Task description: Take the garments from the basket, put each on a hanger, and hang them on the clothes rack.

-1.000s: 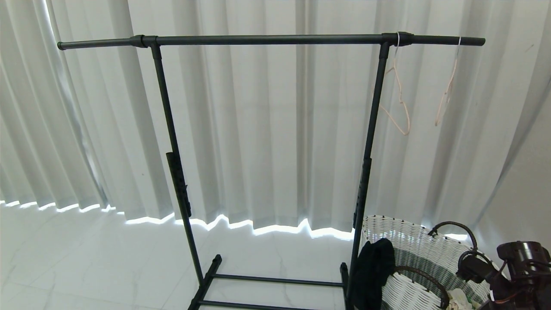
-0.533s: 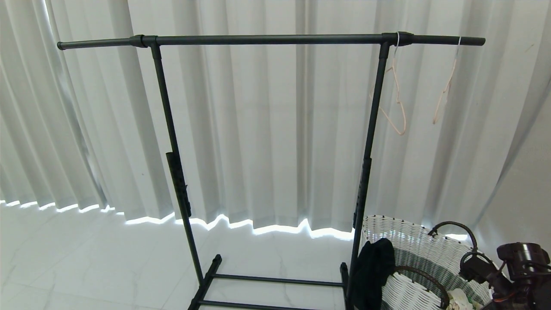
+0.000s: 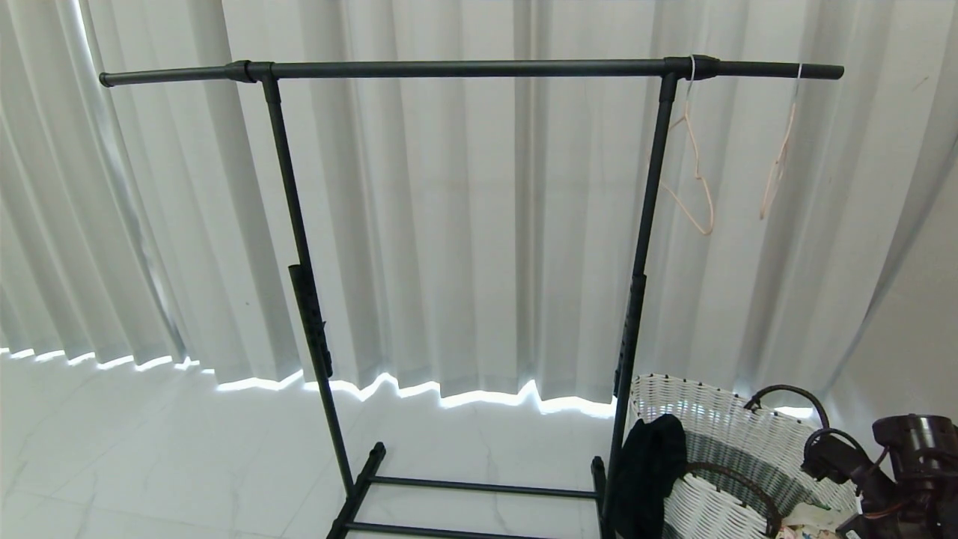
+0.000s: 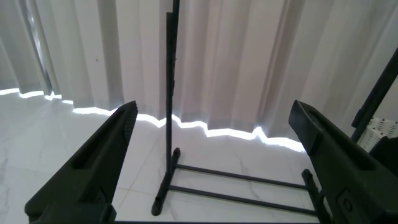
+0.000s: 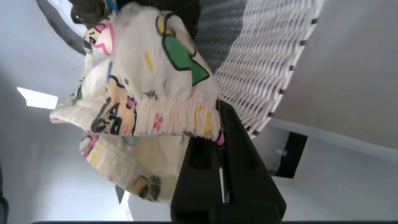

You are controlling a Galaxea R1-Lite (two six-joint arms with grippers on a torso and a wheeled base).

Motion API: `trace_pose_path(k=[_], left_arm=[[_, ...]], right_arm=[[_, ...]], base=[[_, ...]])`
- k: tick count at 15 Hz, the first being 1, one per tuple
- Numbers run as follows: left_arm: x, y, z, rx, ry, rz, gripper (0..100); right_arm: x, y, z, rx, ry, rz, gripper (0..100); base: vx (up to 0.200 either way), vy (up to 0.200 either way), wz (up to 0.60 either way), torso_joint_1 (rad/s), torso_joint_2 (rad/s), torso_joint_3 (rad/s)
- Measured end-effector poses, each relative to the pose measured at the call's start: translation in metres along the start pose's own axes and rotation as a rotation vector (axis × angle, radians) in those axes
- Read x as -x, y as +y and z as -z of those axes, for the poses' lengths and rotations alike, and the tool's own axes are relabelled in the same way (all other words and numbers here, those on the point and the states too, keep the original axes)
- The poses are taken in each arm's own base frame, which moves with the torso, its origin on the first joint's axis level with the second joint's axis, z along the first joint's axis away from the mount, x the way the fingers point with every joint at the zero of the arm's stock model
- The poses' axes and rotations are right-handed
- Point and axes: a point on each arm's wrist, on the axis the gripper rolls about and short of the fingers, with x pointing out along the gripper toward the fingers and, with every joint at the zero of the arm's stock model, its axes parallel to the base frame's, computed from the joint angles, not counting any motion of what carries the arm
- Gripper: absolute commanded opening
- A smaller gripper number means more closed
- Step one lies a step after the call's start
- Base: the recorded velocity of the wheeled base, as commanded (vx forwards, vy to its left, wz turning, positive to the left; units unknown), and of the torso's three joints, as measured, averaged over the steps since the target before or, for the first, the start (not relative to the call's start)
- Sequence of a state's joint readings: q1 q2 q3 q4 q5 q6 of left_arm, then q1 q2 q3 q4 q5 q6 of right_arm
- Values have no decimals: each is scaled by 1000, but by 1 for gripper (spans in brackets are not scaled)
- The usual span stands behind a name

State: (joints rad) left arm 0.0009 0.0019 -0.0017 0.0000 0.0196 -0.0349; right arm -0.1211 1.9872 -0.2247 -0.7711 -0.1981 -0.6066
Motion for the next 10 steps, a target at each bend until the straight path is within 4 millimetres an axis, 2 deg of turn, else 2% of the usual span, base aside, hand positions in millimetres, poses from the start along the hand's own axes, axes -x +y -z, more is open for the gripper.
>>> trace_pose_path(k=[5, 8, 10], left_arm=[[0, 0, 0, -4, 0, 0, 100], [0, 0, 0, -7, 0, 0, 100], [0, 0, 0, -6, 0, 0, 100]], right_arm=[[38, -11, -5, 9, 6, -9, 0], [84, -23, -13, 28, 22, -50, 0], [129, -35, -23, 37, -14, -61, 0]], base=[[0, 0, 0, 0, 0, 0], [0, 0, 0, 0, 0, 0], [0, 0, 0, 0, 0, 0]])
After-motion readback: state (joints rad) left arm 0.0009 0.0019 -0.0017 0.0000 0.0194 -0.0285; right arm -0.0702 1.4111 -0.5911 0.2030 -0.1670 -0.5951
